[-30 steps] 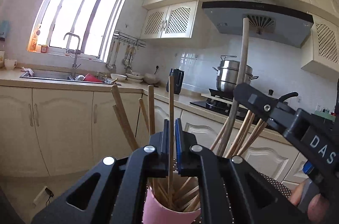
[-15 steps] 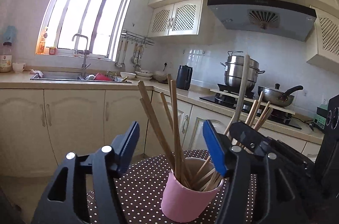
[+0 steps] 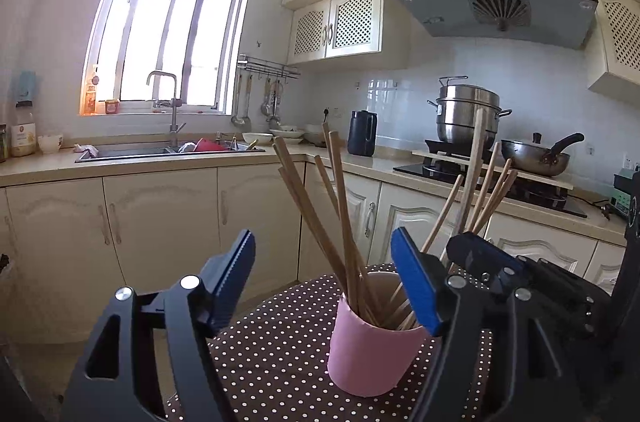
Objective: Organize utensils
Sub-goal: 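Open both tools over the pink cup and pull them back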
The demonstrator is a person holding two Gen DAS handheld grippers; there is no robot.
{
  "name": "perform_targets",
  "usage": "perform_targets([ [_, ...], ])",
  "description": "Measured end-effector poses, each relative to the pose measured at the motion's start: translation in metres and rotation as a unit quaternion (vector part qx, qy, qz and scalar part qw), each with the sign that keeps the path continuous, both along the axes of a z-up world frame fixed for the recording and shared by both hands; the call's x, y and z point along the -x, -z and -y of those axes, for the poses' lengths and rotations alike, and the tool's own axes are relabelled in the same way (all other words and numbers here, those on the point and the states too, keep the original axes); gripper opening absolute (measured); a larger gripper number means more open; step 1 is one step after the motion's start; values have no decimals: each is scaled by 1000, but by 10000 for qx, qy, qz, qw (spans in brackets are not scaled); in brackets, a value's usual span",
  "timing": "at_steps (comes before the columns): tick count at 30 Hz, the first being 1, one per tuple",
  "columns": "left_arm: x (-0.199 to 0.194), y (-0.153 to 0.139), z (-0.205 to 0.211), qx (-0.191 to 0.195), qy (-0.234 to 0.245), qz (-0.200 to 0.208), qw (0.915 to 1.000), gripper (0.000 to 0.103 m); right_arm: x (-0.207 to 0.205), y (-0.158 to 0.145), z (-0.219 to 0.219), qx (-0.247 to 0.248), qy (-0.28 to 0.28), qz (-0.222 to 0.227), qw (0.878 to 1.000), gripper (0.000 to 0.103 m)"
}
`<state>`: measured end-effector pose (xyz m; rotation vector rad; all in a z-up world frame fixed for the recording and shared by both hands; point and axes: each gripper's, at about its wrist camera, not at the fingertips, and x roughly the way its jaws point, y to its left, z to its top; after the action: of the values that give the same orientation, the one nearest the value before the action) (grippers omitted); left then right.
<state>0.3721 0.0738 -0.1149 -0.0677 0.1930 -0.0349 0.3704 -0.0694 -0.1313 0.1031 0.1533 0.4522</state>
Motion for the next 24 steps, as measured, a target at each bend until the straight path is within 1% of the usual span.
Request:
perform_targets([
  [1, 1, -1, 1, -4, -11, -29, 10000, 70, 2, -1, 1, -5, 2, -4, 10000, 13],
  [2, 3, -2, 1, -20, -37, -37, 10000, 70, 5, -2, 2, -1, 59, 0, 10000, 20],
  [3, 5, -3, 1, -24, -80, -21, 10000, 70, 9, -3, 4, -12, 137, 11, 9999, 23],
  [4, 8, -5, 0, -11, -112, -7, 9999, 70, 11, -5, 8, -67, 163, 11, 9998, 33],
  [5, 11, -6, -2, 27, -167, -3, 9999, 70, 14, -7, 11, -124, 193, 12, 9997, 50],
  [6, 14, -8, -4, 89, -199, -18, 9998, 71, 18, -9, 15, -179, 236, 40, 9996, 57],
  [8, 19, -11, -9, 254, -165, -72, 9995, 72, 26, -13, 18, -137, 311, 99, 9994, 59],
  [12, 35, -20, -9, 336, -231, -40, 9992, 72, 43, -21, 20, 17, 351, 177, 9992, 59],
  [18, 70, -35, 3, 163, 48, 21, 9999, 72, 80, -37, 32, 108, 542, 177, 9983, 60],
  [20, 83, -41, 6, 131, 128, 63, 9998, 73, 97, -42, 38, 107, 608, 200, 9979, 64],
  [24, 113, -53, 17, 47, 267, 193, 9994, 75, 127, -52, 49, 62, 780, 197, 9967, 68],
])
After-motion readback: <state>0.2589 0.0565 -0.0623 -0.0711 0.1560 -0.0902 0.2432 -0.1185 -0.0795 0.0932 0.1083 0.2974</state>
